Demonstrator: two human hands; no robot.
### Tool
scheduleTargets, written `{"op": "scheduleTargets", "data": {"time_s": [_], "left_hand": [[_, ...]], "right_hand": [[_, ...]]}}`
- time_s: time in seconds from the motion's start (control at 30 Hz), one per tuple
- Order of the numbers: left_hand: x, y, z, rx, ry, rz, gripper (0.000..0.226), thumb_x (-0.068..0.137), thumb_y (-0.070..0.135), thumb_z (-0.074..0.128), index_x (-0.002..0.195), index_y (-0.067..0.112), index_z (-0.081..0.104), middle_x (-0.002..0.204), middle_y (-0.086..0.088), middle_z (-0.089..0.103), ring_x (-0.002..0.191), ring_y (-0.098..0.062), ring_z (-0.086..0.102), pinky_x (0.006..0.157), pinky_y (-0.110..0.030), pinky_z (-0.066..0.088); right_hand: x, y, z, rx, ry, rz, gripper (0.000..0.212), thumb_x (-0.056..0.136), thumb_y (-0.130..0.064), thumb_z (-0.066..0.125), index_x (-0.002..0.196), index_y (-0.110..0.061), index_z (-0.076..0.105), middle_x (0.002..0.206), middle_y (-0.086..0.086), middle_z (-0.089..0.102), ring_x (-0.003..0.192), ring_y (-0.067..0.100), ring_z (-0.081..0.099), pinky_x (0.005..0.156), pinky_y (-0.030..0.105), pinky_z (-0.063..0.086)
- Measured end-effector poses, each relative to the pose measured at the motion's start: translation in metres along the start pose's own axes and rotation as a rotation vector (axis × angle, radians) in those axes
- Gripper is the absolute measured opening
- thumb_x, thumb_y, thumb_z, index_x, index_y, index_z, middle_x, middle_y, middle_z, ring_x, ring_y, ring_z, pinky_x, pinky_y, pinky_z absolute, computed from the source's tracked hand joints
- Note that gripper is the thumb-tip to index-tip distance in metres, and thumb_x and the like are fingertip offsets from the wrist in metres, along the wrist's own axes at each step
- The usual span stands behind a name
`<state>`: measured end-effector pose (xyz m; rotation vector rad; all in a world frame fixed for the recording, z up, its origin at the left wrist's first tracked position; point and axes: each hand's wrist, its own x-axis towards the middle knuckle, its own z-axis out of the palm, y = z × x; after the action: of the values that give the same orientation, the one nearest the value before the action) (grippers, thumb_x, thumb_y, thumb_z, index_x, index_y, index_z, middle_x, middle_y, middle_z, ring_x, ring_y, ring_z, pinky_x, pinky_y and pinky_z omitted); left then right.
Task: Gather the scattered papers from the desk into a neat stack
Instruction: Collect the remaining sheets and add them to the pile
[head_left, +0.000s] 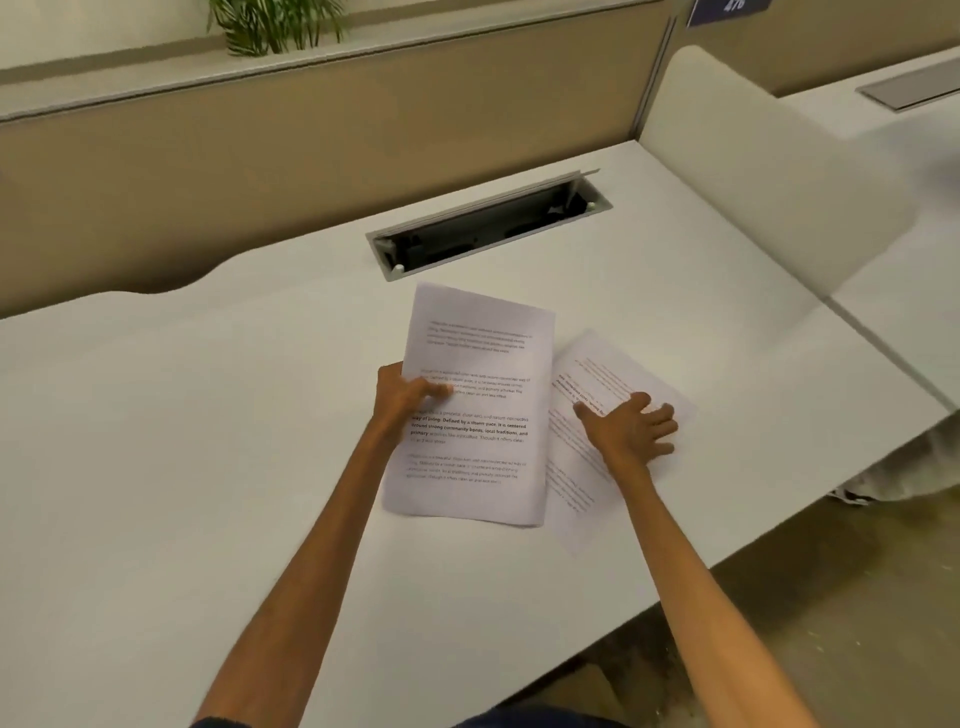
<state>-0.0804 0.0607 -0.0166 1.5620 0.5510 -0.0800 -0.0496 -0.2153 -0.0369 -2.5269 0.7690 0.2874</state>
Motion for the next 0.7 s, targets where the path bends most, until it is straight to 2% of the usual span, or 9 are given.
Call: {"op": "scheduleTargets", "data": {"time_s": [0.1,0.2,0.27,0.33,0.4,0.5,0.6,0.7], "left_hand": [[0.0,0.0,0.004,0.0,-0.004,-0.009,0.034,0.069,-0.005,0.079,0.102,0.002,0.074,0.092,-0.01,0.077,0.08,-0.03,0.075,0.059,-0.033,0.06],[0.0,0.0,0.006,0.006,-0.018,0.005,0.031,0.071,-0.004,0.078,0.1,0.004,0.073,0.093,-0.009,0.077,0.081,-0.029,0.075,0.06,-0.033,0.061],[-0.001,0.0,0.006,0.009,-0.012,0.002,0.033,0.071,-0.003,0.078,0.103,0.003,0.073,0.095,-0.01,0.077,0.082,-0.029,0.075,0.061,-0.033,0.061],[0.0,-0.001,0.005,0.009,-0.004,-0.003,0.035,0.071,-0.002,0.079,0.105,0.003,0.072,0.097,-0.01,0.077,0.082,-0.028,0.075,0.062,-0.034,0.062],[-0.001,-0.004,0.003,0.013,0.005,-0.003,0.034,0.072,-0.002,0.079,0.104,0.005,0.072,0.097,-0.01,0.077,0.083,-0.029,0.075,0.062,-0.035,0.062],[-0.002,-0.007,-0.002,0.013,0.031,-0.008,0.034,0.073,-0.002,0.079,0.105,0.006,0.071,0.099,-0.012,0.076,0.083,-0.033,0.075,0.063,-0.039,0.063],[-0.004,-0.012,-0.009,0.001,0.056,-0.015,0.034,0.073,-0.001,0.079,0.106,0.005,0.07,0.1,-0.013,0.076,0.082,-0.033,0.076,0.061,-0.037,0.062],[-0.006,-0.015,-0.013,-0.025,0.073,-0.024,0.038,0.073,-0.002,0.078,0.109,0.002,0.07,0.1,-0.013,0.076,0.08,-0.032,0.075,0.058,-0.034,0.061]], "right_hand": [[0.001,0.008,0.007,-0.038,-0.081,0.06,0.111,0.073,-0.063,0.072,0.15,-0.008,0.013,0.159,0.033,-0.005,0.147,0.046,-0.002,0.114,0.062,0.01],[0.003,0.007,0.013,-0.04,-0.116,0.063,0.117,0.073,-0.064,0.071,0.152,-0.007,0.005,0.156,0.038,-0.009,0.147,0.051,-0.008,0.114,0.065,0.004],[0.007,0.006,0.014,-0.037,-0.078,-0.034,0.114,0.071,-0.058,0.077,0.15,-0.008,0.012,0.156,0.038,0.005,0.146,0.05,0.004,0.115,0.062,0.013],[0.012,0.005,0.012,-0.009,-0.04,-0.174,0.112,0.064,-0.051,0.085,0.147,-0.011,0.021,0.152,0.029,0.026,0.143,0.043,0.021,0.111,0.053,0.027],[0.016,0.004,0.009,0.01,-0.026,-0.234,0.115,0.058,-0.048,0.089,0.146,-0.014,0.024,0.151,0.024,0.031,0.141,0.039,0.024,0.109,0.051,0.03],[0.018,0.002,0.005,-0.079,-0.029,-0.115,0.124,0.054,-0.056,0.088,0.147,-0.018,0.015,0.154,0.03,0.016,0.143,0.045,0.014,0.113,0.058,0.02],[0.02,0.001,0.002,-0.143,-0.048,-0.059,0.125,0.051,-0.06,0.087,0.144,-0.018,0.014,0.14,0.031,0.033,0.129,0.045,0.033,0.102,0.053,0.036],[0.022,-0.001,-0.003,-0.128,-0.03,-0.082,0.119,0.054,-0.051,0.09,0.142,-0.018,0.017,0.129,0.026,0.041,0.119,0.04,0.041,0.091,0.047,0.041]]}}
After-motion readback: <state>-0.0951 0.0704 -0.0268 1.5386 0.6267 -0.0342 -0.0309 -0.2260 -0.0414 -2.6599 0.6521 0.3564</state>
